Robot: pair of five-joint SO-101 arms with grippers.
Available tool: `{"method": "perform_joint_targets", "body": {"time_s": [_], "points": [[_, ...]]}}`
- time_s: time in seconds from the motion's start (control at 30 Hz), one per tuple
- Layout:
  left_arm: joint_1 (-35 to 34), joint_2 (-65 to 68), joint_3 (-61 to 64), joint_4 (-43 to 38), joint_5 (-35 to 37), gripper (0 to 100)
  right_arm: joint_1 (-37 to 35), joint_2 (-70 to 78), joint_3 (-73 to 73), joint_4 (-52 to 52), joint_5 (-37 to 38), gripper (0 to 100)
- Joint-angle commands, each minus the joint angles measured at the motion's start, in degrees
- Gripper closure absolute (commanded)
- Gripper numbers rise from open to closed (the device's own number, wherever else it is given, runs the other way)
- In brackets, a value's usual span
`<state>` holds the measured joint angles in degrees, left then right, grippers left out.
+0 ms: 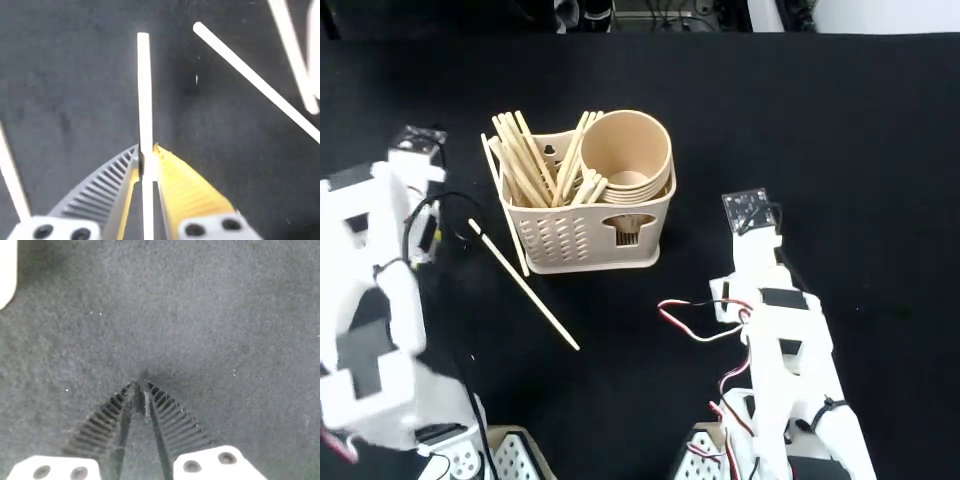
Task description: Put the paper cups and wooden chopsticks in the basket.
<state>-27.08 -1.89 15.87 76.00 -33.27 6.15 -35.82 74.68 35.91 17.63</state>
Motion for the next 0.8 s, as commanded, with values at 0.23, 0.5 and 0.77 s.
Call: {"method": "perform_joint_targets", "body": {"time_s": [0.23, 0.5, 0.77], "points": [[0.2, -51.7, 20.3, -11.0, 6.8, 97, -0.3, -0.2, -0.5, 0.4, 0.4, 98.6], [3.9, -93.2, 51.6, -50.1, 19.0, 97, -0.3, -0.2, -0.5, 0.4, 0.4, 98.6], [24.2, -98.7, 51.2, -66.1, 20.4, 97, -0.3, -0.2, -0.4, 0.4, 0.4, 98.6]]}}
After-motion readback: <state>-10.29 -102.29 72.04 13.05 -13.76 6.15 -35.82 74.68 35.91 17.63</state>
